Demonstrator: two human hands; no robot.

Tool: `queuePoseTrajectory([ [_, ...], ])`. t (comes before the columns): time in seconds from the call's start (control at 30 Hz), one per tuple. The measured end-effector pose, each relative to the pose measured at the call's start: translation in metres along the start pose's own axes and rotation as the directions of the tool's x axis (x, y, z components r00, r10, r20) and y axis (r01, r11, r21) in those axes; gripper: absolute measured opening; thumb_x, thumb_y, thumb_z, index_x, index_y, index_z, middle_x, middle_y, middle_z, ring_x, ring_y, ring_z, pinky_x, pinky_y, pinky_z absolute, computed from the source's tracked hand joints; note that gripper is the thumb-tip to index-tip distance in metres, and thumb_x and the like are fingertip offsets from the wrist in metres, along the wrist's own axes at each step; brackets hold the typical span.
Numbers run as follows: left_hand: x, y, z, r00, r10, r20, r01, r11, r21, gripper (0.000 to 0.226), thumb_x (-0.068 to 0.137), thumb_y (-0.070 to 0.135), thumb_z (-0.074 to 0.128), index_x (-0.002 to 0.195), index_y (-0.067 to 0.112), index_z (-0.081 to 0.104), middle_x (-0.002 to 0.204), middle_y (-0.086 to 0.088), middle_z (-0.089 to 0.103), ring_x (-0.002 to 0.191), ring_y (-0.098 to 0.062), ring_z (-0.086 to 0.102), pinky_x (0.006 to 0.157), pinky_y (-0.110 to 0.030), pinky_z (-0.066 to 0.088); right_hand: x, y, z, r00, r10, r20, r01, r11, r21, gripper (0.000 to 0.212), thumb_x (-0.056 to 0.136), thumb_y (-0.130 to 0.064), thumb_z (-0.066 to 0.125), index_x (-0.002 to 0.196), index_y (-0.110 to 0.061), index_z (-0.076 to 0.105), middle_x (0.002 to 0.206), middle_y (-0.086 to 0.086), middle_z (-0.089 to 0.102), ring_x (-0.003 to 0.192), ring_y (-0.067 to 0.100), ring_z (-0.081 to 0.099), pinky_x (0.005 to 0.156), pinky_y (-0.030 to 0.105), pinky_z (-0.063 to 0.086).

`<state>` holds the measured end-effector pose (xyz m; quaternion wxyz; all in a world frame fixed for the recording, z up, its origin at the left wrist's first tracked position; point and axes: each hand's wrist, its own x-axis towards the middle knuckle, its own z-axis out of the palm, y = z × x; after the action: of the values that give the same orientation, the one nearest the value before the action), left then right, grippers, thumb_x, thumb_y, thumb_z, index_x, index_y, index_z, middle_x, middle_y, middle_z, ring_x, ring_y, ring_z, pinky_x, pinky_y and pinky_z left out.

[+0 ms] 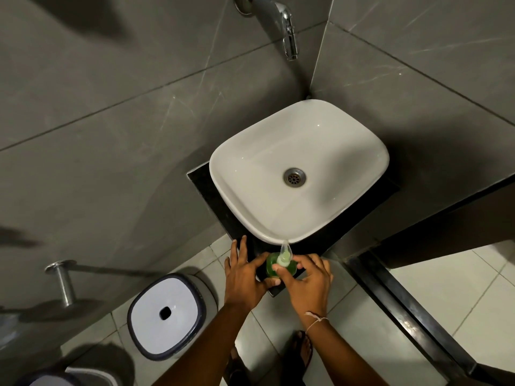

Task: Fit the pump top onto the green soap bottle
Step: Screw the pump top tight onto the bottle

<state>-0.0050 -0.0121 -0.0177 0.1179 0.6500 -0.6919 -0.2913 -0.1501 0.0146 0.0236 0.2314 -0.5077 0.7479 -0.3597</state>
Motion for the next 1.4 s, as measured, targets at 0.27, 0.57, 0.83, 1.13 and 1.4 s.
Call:
queuePoseTrajectory([
  [0.27, -0.001, 0.000, 0.001, 1.000, 0.003, -0.027, -0.003, 1.000, 0.014, 0.065, 0.071, 0.056, 0.072, 0.131, 0.043, 0.049, 0.162, -0.006, 0.003, 0.148, -0.027, -0.011, 0.116, -0.061, 0.015, -0.002, 0.000, -0.001, 0.999, -0.039, 0.024, 0.039, 0.999, -0.020, 0.046, 0.063, -0.060, 0.072, 0.099, -0.030, 0.069, 0.085, -0.010, 0.057, 0.094, 0.016, 0.048, 0.082, 0.035, 0.034],
  [0.57, 0.000, -0.003, 0.005, 0.999, 0.007, -0.043, -0.006, 1.000, 0.019, 0.064, 0.071, 0.053, 0.074, 0.129, 0.042, 0.051, 0.162, -0.005, 0.004, 0.148, -0.027, -0.010, 0.116, -0.061, 0.014, 0.002, -0.009, 0.008, 0.996, 0.090, 0.017, -0.090, 0.996, -0.014, 0.048, 0.055, -0.046, 0.086, 0.081, -0.022, 0.055, 0.085, -0.006, 0.062, 0.095, 0.021, 0.053, 0.084, 0.037, 0.036],
  [0.83, 0.001, -0.003, 0.005, 1.000, 0.010, -0.030, -0.008, 0.998, 0.055, 0.069, 0.069, 0.059, 0.072, 0.131, 0.041, 0.049, 0.163, -0.005, 0.003, 0.148, -0.028, -0.011, 0.116, -0.062, 0.015, -0.005, -0.003, 0.002, 0.999, 0.044, 0.003, -0.043, 0.999, -0.023, 0.031, 0.062, -0.040, 0.085, 0.087, -0.030, 0.068, 0.087, -0.008, 0.060, 0.097, 0.024, 0.052, 0.080, 0.035, 0.029],
  [1.13, 0.000, -0.001, 0.003, 1.000, -0.002, -0.017, 0.003, 0.999, 0.035, 0.068, 0.070, 0.057, 0.073, 0.132, 0.042, 0.048, 0.163, -0.006, 0.001, 0.148, -0.028, -0.011, 0.116, -0.062, 0.014, -0.004, 0.000, -0.003, 0.998, -0.022, 0.060, 0.028, 0.995, -0.096, 0.047, 0.064, -0.029, 0.083, 0.107, -0.039, 0.069, 0.096, -0.008, 0.060, 0.104, 0.021, 0.050, 0.081, 0.036, 0.027],
  [1.4, 0.000, 0.000, 0.003, 0.999, 0.005, -0.038, -0.004, 1.000, 0.022, 0.067, 0.070, 0.051, 0.076, 0.131, 0.040, 0.051, 0.162, -0.007, 0.005, 0.148, -0.028, -0.009, 0.116, -0.062, 0.016, 0.001, -0.008, -0.001, 0.997, -0.023, 0.075, 0.031, 0.994, -0.107, 0.048, 0.063, -0.056, 0.075, 0.106, -0.040, 0.064, 0.096, -0.012, 0.057, 0.104, 0.012, 0.043, 0.082, 0.037, 0.030],
])
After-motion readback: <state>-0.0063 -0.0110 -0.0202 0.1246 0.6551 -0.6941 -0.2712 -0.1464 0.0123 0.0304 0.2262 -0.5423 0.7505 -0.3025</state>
